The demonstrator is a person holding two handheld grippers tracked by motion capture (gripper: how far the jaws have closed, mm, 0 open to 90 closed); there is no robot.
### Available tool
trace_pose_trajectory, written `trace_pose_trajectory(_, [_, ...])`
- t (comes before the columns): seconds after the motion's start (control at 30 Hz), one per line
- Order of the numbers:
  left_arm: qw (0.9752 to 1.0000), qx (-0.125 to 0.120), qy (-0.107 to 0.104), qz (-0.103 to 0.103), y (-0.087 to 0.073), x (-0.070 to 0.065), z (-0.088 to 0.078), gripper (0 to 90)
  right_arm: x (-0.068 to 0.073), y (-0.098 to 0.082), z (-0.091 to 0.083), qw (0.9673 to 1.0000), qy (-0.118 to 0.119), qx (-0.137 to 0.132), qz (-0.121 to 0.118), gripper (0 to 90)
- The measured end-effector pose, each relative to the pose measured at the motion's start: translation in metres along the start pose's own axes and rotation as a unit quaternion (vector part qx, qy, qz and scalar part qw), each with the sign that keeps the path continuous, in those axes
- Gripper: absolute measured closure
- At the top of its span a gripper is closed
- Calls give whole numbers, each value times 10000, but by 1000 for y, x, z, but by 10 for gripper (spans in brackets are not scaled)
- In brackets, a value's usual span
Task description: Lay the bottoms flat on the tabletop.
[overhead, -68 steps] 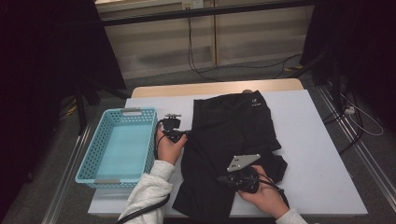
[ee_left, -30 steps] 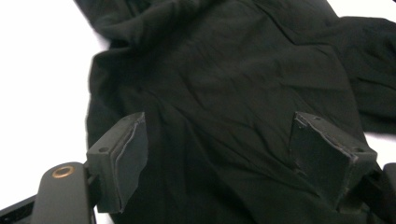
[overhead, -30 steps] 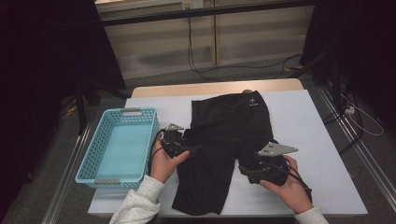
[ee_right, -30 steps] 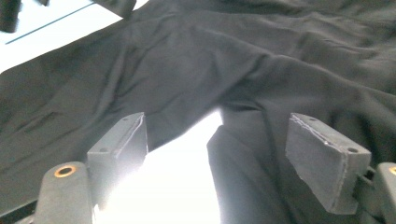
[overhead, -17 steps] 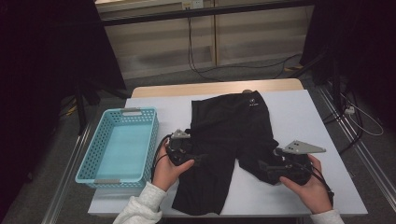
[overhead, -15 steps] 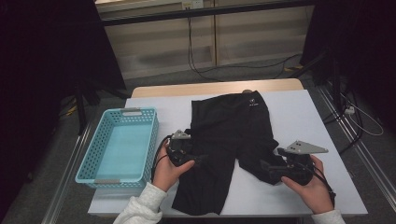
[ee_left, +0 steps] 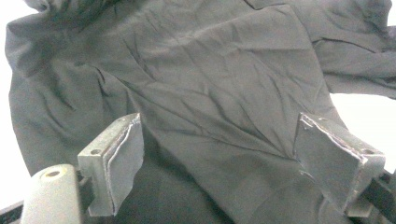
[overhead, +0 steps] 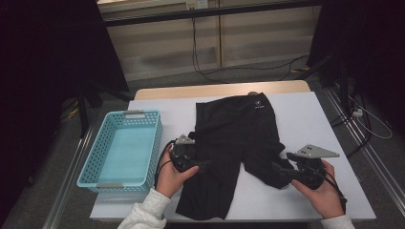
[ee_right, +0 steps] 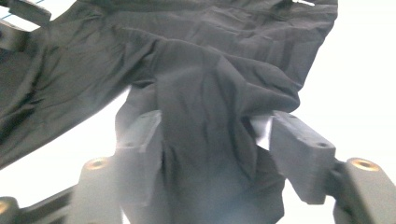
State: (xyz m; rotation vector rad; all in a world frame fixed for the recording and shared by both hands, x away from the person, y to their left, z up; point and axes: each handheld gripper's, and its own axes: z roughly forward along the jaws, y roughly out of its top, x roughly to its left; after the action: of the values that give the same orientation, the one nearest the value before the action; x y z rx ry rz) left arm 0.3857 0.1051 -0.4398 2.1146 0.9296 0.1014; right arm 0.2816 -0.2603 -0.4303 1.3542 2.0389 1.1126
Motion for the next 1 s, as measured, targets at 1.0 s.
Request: trace_pose_trajectory(1.0, [9999,65,19,96,2,-1,6,170,-31,-25,16,9965,-454,685,144,670])
